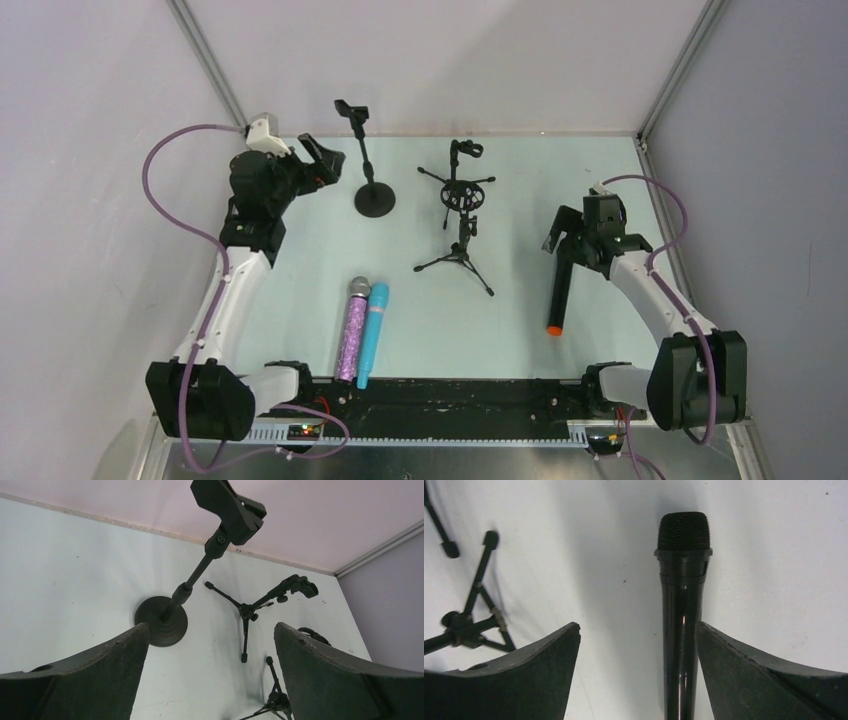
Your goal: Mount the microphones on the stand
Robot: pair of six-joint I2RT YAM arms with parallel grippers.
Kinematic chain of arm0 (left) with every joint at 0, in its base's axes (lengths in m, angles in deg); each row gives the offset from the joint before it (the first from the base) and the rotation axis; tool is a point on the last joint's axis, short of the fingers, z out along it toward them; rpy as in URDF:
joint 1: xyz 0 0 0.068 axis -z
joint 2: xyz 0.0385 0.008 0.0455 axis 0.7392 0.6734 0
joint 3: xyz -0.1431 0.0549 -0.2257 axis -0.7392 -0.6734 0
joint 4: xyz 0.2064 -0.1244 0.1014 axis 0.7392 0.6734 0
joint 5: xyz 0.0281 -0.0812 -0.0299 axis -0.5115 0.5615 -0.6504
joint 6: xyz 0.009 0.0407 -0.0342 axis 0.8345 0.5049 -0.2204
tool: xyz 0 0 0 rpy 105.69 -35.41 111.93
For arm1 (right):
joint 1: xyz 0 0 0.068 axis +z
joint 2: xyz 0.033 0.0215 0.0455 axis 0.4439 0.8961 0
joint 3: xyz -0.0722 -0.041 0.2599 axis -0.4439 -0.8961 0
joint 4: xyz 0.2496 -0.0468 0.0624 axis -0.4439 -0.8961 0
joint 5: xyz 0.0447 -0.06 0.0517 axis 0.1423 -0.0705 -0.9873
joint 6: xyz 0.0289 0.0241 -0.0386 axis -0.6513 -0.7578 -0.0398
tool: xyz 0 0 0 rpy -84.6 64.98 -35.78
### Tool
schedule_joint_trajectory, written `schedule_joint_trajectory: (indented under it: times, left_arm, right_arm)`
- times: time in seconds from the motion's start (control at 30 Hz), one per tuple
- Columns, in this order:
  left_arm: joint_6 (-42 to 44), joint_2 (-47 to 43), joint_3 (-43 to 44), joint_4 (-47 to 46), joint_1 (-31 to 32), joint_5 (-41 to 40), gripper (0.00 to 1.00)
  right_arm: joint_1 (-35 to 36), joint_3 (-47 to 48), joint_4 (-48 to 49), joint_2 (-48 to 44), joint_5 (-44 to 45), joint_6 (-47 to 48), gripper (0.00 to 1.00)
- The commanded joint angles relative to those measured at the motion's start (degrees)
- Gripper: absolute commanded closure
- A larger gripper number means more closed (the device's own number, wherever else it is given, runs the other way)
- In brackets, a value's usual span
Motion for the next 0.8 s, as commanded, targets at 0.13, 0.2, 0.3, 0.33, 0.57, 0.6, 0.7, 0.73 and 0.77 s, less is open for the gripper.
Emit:
schedule_joint_trajectory:
  times: [0.13,0.2,0.3,0.33,0.57,0.6,0.7,0.73,0.77]
  left_arm:
    - [-0.9,-3.0,-1.4,7.1,-0.3,3.9,0.02]
    - [-2.2,-4.5,-3.8,8.4,-0.3,4.5,0.02]
    - [-4.1,-5.5,-7.8,10.5,-0.3,7.2,0.02]
    - [-4.3,-5.6,-9.1,11.2,-0.3,8.7,0.02]
    - [-3.1,-4.8,-13.2,22.4,-0.3,9.5,0.02]
    - [-2.6,-4.4,-13.3,24.8,-0.2,9.4,0.02]
    - [0.6,-2.0,-12.6,29.9,0.0,8.0,0.02]
    - [2.1,-1.4,-12.4,32.3,0.4,7.2,0.02]
    - [2.9,0.0,-11.7,33.7,0.5,6.4,0.02]
  right_arm:
    - [2.7,2.1,-2.6,-5.4,-5.7,0.7,0.11]
    - [3.7,2.1,-3.3,-5.7,-5.5,0.8,0.11]
    - [5.0,1.9,-3.9,-5.8,-5.5,0.9,0.11]
    - [5.3,1.8,-3.9,-5.9,-5.9,1.0,0.11]
    - [7.5,-1.5,-2.8,-7.6,-7.8,-0.8,0.11]
    - [8.1,-2.4,-2.5,-8.1,-8.0,-1.0,0.11]
    - [9.5,-4.1,-1.9,-9.2,-8.6,-2.2,0.11]
    - [9.8,-4.9,-1.7,-9.4,-8.7,-2.4,0.11]
    - [10.3,-5.3,-1.7,-9.7,-8.7,-2.7,0.11]
